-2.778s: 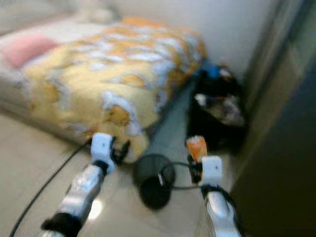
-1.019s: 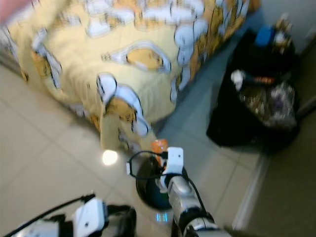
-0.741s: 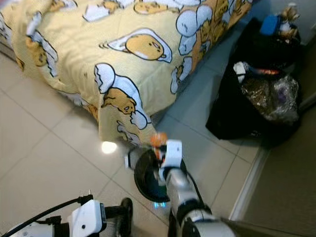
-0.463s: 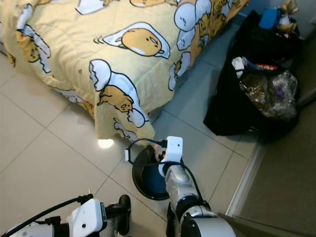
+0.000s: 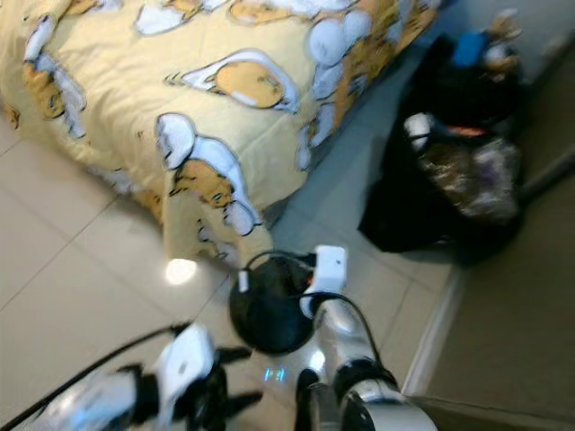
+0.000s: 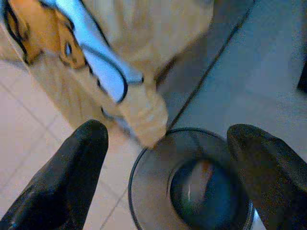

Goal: Clean up the room

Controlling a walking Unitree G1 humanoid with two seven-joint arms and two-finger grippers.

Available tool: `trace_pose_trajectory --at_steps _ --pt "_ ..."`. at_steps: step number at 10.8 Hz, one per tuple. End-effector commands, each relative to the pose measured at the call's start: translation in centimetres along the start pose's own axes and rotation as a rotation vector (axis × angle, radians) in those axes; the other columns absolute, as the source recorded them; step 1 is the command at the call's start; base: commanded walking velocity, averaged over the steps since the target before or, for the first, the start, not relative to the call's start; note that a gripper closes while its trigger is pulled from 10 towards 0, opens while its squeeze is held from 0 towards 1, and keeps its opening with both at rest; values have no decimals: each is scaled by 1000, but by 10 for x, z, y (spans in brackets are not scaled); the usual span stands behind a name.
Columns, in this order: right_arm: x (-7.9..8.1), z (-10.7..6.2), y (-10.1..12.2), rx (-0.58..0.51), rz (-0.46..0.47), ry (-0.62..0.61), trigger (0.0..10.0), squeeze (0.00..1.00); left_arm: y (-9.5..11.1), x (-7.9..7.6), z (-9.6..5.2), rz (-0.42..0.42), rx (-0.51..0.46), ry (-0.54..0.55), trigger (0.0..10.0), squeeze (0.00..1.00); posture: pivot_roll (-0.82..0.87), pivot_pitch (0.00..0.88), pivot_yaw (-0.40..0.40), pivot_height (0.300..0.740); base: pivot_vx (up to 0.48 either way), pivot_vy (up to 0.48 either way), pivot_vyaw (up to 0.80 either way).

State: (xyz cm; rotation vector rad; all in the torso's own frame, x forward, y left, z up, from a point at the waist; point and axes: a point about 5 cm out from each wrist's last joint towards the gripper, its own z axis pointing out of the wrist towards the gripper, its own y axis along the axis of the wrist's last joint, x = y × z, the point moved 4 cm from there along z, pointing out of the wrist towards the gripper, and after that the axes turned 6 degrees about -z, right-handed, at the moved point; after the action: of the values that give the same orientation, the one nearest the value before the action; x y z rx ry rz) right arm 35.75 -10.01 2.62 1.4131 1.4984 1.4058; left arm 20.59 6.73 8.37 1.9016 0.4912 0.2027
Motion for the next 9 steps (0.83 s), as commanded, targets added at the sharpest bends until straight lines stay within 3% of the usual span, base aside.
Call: trace_pose_trajectory --at_steps 1,2,3,4,5,6,7,9 --pt "-6 -7 -1 -31 3 -3 10000 0 -3 4 5 -33 -16 5 10000 0 281 145 -18 740 0 0 0" --pt "-19 -18 3 -82 -26 -38 10000 0 1 28 11 -47 -53 105 10000 0 244 94 -9 740 0 0 0" --pt "-33 -33 8 -132 -35 -113 10000 0 0 58 16 -49 -73 274 10000 0 211 40 -5 740 0 0 0" --pt "-46 -44 11 -155 -54 -188 10000 0 0 74 16 -88 -114 379 10000 0 191 1 0 740 0 0 0" --pt "-68 -67 18 -206 -119 -291 10000 0 3 103 10 -194 -214 562 10000 0 155 0 13 740 0 0 0" --pt "-83 -74 19 -219 -115 -358 10000 0 6 116 9 -286 -277 604 10000 0 142 0 21 740 0 0 0" --pt "-95 -79 24 -224 -136 -421 10000 0 12 127 19 -282 -309 617 10000 0 122 0 37 740 0 274 0" --pt "-96 -74 27 -213 -148 -427 10000 0 22 143 25 -272 -339 654 10000 0 92 0 62 740 0 467 -744"
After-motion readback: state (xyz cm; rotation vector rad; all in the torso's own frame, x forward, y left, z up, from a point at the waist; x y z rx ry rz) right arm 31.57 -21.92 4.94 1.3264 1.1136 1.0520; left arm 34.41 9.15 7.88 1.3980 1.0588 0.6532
